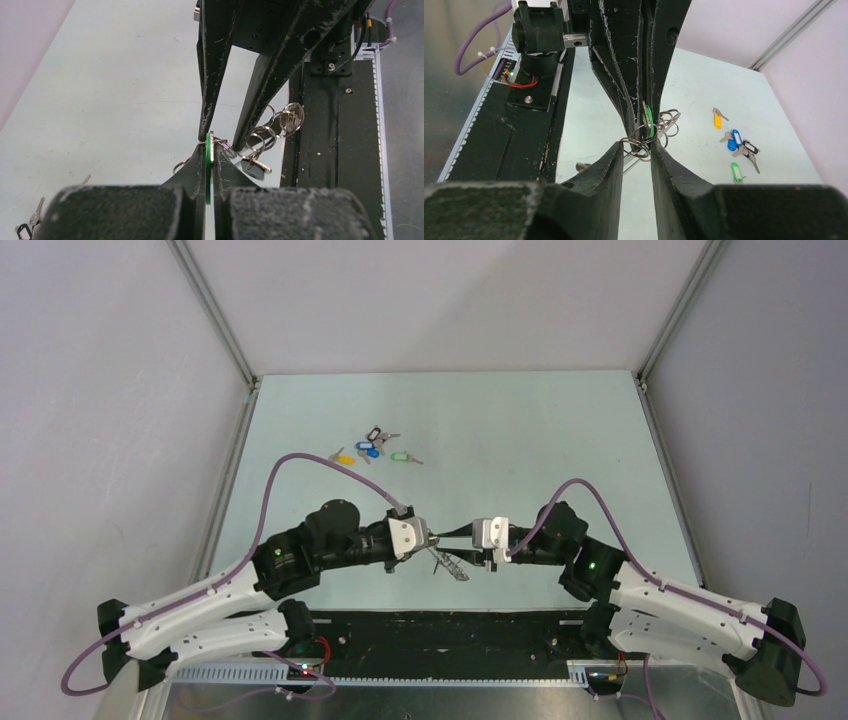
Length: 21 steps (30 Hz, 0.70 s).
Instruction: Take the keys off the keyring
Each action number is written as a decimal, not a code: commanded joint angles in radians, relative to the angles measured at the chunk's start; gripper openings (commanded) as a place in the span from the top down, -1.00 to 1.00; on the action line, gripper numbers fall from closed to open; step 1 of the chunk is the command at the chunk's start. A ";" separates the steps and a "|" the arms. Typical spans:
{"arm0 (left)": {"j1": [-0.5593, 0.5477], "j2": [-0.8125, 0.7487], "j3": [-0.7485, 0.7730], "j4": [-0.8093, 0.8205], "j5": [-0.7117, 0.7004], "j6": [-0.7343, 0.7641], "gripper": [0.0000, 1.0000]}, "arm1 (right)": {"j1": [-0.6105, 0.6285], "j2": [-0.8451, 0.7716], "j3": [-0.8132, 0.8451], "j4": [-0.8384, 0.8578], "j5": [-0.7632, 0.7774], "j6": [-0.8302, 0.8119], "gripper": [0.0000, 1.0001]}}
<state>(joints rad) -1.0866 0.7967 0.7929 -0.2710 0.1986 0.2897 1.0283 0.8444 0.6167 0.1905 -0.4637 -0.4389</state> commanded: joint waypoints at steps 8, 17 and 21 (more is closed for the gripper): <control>0.001 -0.008 0.067 0.023 0.017 0.026 1.00 | 0.005 -0.014 0.049 -0.043 -0.048 -0.009 0.52; 0.002 -0.003 0.075 0.018 0.024 0.026 1.00 | 0.007 -0.018 0.049 -0.046 -0.041 0.003 0.67; 0.002 0.004 0.077 0.018 0.030 0.025 1.00 | 0.008 -0.008 0.048 -0.011 -0.035 0.014 0.62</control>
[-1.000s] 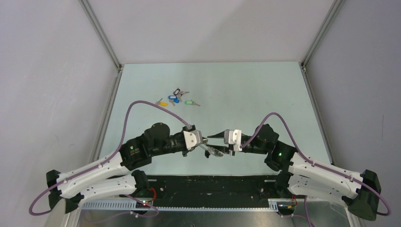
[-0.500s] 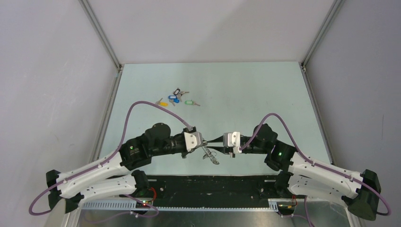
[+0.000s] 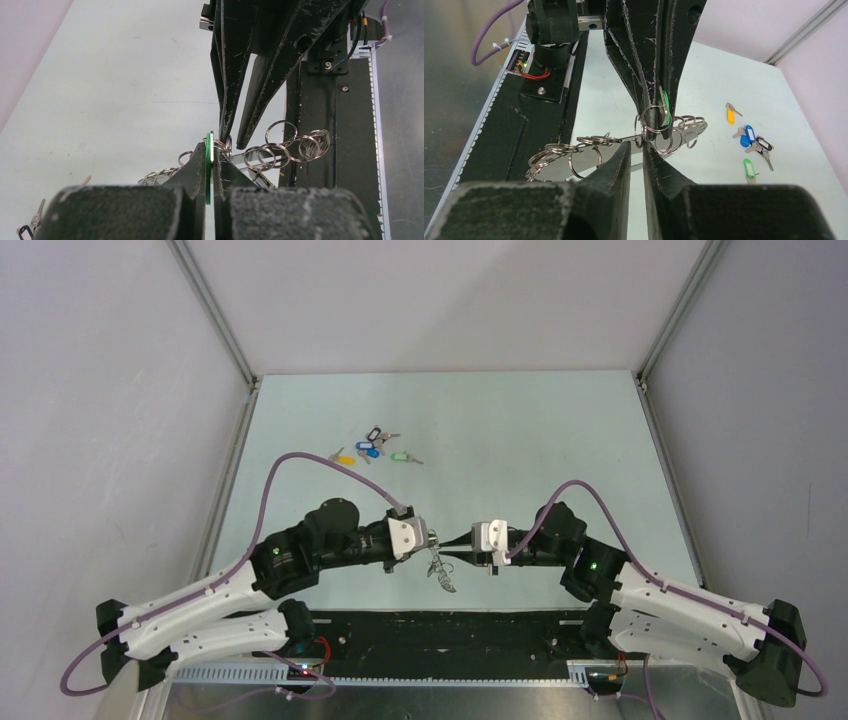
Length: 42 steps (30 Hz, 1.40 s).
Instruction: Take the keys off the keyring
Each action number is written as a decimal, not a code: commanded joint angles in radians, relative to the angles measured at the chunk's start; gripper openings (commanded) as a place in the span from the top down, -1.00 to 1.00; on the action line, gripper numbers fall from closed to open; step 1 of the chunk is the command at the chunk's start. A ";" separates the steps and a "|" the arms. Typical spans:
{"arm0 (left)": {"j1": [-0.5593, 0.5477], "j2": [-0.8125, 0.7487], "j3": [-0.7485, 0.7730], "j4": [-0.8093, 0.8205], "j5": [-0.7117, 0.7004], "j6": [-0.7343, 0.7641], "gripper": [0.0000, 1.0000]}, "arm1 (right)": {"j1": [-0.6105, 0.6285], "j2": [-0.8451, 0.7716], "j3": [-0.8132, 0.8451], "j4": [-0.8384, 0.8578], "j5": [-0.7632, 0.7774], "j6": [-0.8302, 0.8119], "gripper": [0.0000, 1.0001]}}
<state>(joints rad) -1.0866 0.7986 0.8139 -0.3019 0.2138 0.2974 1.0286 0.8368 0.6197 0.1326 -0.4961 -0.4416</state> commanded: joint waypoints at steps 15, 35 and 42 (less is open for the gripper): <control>0.002 0.015 0.053 0.046 0.015 0.019 1.00 | 0.007 0.000 0.045 0.122 -0.004 0.053 0.68; 0.002 -0.019 0.038 0.044 -0.070 0.010 1.00 | -0.017 -0.043 0.006 0.224 0.032 0.205 1.00; 0.002 -0.023 0.036 0.047 -0.070 0.005 1.00 | -0.050 -0.096 -0.083 0.398 0.041 0.334 1.00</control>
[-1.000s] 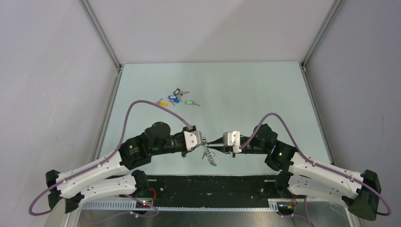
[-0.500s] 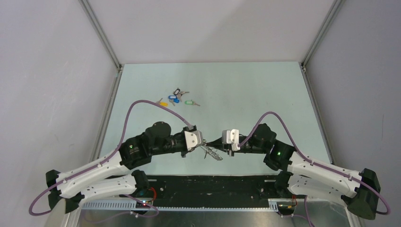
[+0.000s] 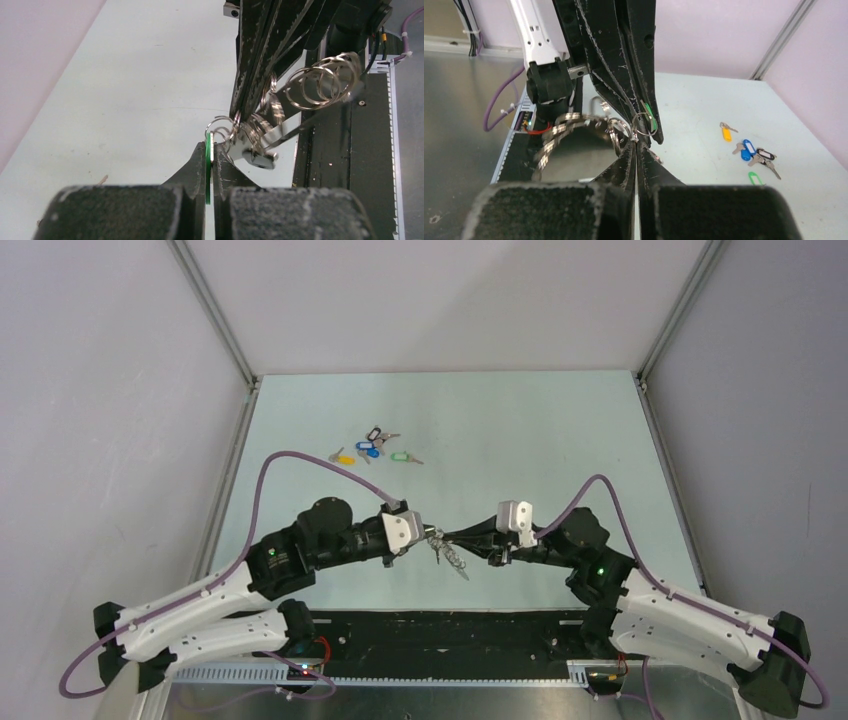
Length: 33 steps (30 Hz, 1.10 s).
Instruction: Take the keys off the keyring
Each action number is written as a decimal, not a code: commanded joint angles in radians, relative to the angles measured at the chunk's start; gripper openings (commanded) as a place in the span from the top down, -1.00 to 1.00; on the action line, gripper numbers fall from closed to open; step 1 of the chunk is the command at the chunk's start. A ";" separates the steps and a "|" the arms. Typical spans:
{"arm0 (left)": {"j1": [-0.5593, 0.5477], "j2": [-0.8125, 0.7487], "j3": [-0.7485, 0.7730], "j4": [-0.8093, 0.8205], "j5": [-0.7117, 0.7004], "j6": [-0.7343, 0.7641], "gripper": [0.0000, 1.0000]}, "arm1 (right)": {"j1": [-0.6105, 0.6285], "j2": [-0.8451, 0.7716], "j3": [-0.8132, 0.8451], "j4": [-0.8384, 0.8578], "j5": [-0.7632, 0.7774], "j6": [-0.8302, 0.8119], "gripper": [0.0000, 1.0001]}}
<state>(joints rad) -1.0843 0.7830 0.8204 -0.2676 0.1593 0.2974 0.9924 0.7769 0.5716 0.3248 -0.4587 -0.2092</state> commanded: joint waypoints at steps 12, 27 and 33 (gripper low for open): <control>-0.001 0.012 0.028 0.011 0.005 0.003 1.00 | -0.011 -0.003 -0.124 0.451 0.128 0.281 1.00; -0.019 0.022 0.023 0.010 -0.122 -0.021 1.00 | 0.003 0.016 -0.164 0.563 0.263 0.302 1.00; 0.011 0.011 0.004 0.014 -0.283 -0.117 1.00 | -0.039 -0.157 -0.204 0.352 0.400 0.229 1.00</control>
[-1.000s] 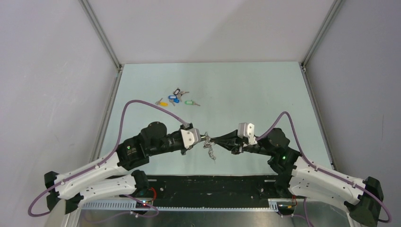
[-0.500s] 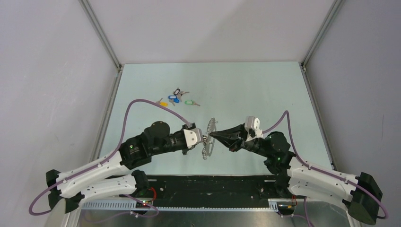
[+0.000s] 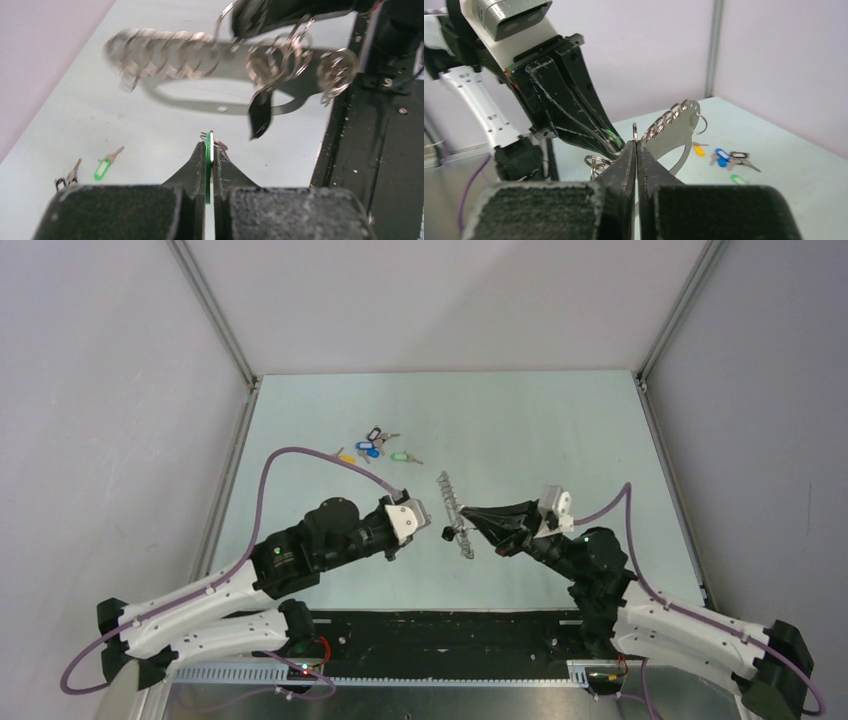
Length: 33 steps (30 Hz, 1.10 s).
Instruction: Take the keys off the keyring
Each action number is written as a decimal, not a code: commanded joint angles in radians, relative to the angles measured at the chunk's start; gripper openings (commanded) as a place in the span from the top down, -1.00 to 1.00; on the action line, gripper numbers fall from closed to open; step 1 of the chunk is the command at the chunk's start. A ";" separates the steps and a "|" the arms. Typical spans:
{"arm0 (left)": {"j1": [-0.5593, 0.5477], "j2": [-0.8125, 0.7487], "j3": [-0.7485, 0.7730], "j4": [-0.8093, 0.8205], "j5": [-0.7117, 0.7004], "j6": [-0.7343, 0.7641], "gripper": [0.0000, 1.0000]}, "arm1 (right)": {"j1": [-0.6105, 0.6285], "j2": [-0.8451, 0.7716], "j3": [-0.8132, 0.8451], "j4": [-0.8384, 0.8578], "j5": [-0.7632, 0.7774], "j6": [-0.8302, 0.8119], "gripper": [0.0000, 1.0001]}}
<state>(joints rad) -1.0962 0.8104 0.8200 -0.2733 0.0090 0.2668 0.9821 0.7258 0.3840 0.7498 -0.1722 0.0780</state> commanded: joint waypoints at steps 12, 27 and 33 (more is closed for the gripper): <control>0.516 0.349 -0.034 0.341 0.007 -0.578 1.00 | -0.101 -0.346 -0.078 -0.355 0.342 -0.070 1.00; 0.860 0.989 0.332 0.444 0.228 -0.703 1.00 | -0.105 -0.367 -0.051 -0.413 0.342 -0.054 1.00; 0.886 1.006 0.349 0.440 0.208 -0.713 0.10 | -0.105 -0.327 -0.041 -0.421 0.383 -0.073 1.00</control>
<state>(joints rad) -0.2218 1.8336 1.1362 0.1333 0.1955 -0.4160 0.8810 0.3752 0.2993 0.3027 0.1581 0.0227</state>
